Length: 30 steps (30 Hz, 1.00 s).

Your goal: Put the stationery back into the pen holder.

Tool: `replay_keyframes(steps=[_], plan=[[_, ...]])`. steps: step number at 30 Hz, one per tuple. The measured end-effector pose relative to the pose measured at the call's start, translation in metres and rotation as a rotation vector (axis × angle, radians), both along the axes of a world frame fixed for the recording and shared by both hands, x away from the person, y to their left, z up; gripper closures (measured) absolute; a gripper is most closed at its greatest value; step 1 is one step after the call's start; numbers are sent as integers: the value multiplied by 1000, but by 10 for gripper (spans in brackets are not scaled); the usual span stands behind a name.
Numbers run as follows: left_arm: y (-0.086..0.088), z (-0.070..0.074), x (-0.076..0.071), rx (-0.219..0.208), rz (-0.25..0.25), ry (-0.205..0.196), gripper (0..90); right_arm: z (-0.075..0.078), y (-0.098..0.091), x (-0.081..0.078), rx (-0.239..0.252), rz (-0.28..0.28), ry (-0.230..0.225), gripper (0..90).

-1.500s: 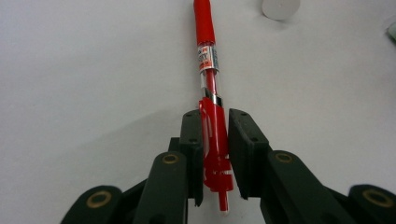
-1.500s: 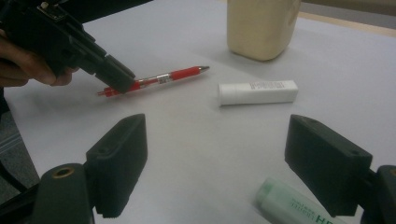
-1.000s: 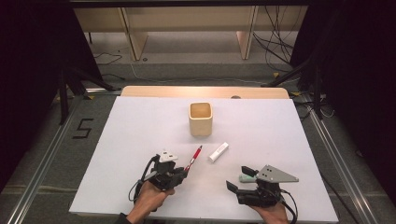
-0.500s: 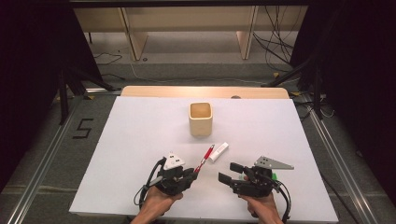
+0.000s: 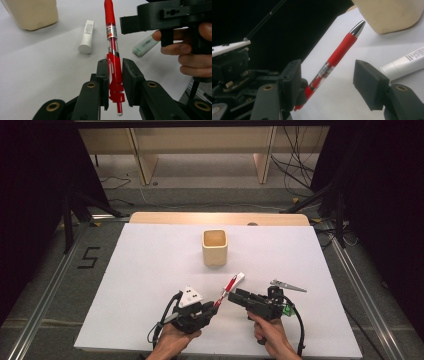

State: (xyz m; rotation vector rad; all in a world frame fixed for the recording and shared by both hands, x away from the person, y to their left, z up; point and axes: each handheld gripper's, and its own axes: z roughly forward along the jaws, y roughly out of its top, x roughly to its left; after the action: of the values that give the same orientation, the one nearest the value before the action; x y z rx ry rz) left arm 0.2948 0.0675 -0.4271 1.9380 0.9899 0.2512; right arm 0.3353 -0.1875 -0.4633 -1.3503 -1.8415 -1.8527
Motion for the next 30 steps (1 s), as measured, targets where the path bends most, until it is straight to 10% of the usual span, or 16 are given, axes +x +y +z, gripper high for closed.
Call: replay_keyframes(steps=[30], plan=[[-6,1,-6,-22,-31,-28,758,-7,5,11,154,-20,74,751]])
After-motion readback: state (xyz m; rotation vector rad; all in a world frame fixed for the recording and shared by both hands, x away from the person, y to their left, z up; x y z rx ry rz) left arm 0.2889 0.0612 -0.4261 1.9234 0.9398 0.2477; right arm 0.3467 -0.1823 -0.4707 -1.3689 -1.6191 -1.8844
